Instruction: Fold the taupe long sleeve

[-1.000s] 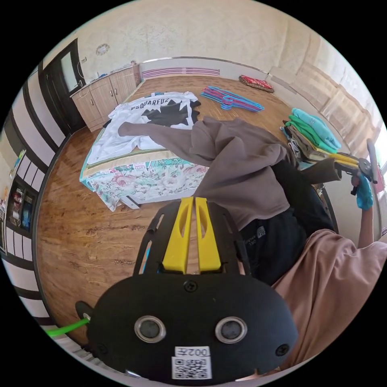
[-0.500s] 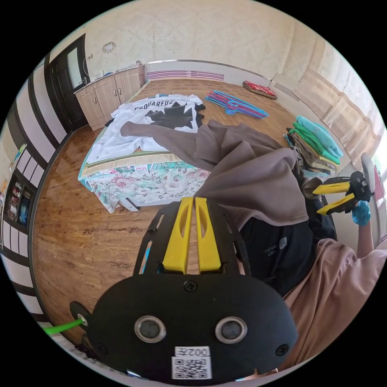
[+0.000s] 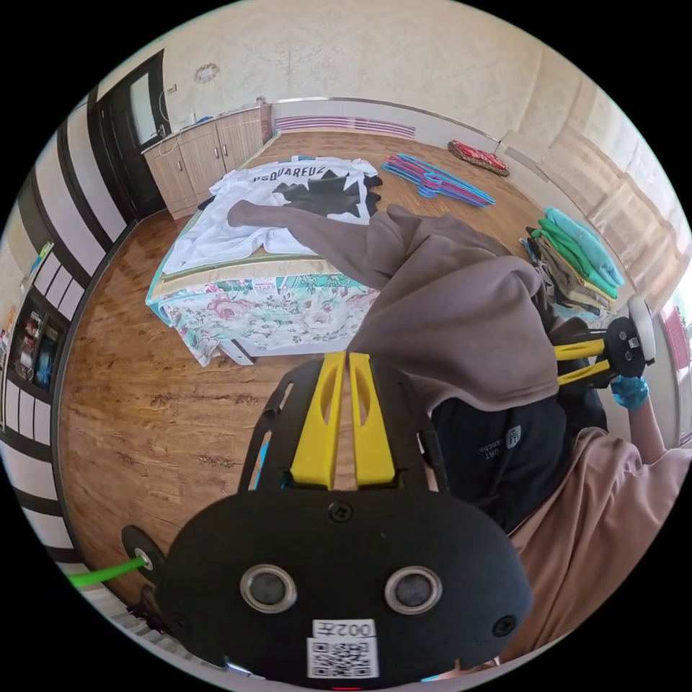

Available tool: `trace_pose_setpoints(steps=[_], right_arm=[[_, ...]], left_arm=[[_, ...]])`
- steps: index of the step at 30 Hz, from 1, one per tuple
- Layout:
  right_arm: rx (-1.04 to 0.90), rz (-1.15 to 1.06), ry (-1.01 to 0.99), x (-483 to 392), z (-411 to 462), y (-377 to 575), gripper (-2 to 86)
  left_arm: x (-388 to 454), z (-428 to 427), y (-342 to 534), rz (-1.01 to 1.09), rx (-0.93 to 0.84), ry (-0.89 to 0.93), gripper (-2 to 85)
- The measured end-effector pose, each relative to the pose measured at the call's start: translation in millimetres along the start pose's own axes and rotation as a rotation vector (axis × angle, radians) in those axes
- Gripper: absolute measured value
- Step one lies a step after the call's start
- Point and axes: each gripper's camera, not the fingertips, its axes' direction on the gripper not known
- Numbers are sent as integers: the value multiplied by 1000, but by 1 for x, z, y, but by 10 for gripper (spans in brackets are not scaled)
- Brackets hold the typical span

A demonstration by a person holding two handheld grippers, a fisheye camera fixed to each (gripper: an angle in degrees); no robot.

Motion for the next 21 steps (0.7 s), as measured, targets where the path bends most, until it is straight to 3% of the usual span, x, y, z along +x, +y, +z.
trace_pose_setpoints(steps=[6, 15, 21], right_arm=[[72, 77, -17, 7, -12, 8, 68], [115, 177, 119, -13, -15, 16, 37], [297, 320, 275, -15, -83, 60, 1]], left_arm=[[2, -1, -2, 9, -7, 11, -10], [13, -5, -4, 33, -23, 6, -10], [33, -32, -16, 221, -14, 56, -10]])
